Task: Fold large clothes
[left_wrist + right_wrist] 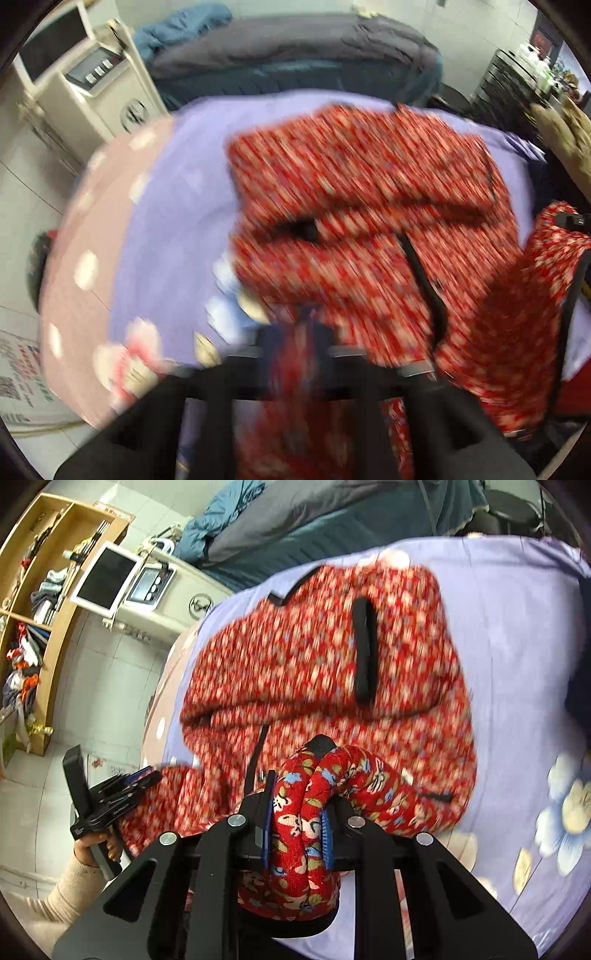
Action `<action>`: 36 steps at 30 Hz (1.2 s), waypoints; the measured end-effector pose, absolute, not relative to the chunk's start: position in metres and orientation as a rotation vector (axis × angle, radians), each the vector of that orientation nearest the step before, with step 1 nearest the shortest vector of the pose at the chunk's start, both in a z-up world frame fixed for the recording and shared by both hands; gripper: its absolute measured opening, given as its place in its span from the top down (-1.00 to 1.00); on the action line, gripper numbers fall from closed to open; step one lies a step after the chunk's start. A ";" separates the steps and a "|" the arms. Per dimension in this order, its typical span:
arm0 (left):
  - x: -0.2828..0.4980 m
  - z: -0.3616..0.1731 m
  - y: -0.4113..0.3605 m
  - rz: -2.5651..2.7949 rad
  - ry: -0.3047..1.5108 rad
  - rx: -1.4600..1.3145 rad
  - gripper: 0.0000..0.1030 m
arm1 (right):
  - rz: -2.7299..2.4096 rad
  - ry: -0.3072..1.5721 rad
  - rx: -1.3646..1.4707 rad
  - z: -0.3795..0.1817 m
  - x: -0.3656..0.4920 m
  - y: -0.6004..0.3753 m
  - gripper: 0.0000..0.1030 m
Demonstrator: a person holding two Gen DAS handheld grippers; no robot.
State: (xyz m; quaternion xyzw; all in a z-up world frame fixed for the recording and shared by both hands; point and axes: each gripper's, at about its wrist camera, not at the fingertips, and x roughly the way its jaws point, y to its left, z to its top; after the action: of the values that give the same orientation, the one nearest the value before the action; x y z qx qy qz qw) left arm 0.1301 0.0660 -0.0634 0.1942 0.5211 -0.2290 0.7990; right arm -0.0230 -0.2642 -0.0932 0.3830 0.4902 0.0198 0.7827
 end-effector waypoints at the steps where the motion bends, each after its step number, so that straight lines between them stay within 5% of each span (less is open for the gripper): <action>1: 0.144 -0.058 0.067 -0.480 1.107 0.391 0.98 | 0.032 1.042 0.832 -0.091 -0.015 -0.273 0.61; 7: 0.192 -0.039 0.072 -0.454 1.113 0.271 0.89 | 0.007 1.024 0.862 -0.092 0.027 -0.296 0.62; 8: 0.196 -0.035 0.075 -0.451 1.112 0.246 0.57 | 0.004 1.030 0.853 -0.093 0.033 -0.295 0.62; 9: 0.197 -0.032 0.079 -0.447 1.104 0.235 0.03 | 0.001 1.035 0.841 -0.094 0.039 -0.293 0.62; 11: 0.192 -0.025 0.090 -0.441 1.062 0.223 -0.30 | -0.006 1.034 0.836 -0.096 0.050 -0.293 0.63; 21: 0.147 -0.046 0.188 -0.279 1.120 0.156 -0.39 | -0.082 0.969 0.897 -0.086 0.099 -0.338 0.65; 28: 0.140 -0.042 0.217 -0.219 1.098 0.044 -0.39 | -0.440 0.949 1.328 -0.145 0.104 -0.422 0.62; 31: 0.139 -0.051 0.189 -0.280 1.094 0.107 -0.50 | -0.453 0.939 1.396 -0.165 0.101 -0.418 0.43; 33: 0.140 -0.058 0.170 -0.317 1.083 0.134 -0.60 | -0.394 0.885 1.404 -0.163 0.100 -0.413 0.11; 36: 0.154 -0.070 0.136 -0.364 1.083 0.162 -0.60 | -0.356 0.891 1.356 -0.150 0.100 -0.406 -0.02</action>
State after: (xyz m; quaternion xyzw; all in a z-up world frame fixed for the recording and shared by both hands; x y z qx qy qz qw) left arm 0.1536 0.1359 -0.0703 0.0767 0.5121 -0.1719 0.8380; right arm 0.0995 -0.4061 -0.1496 0.6028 0.3961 -0.1581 0.6743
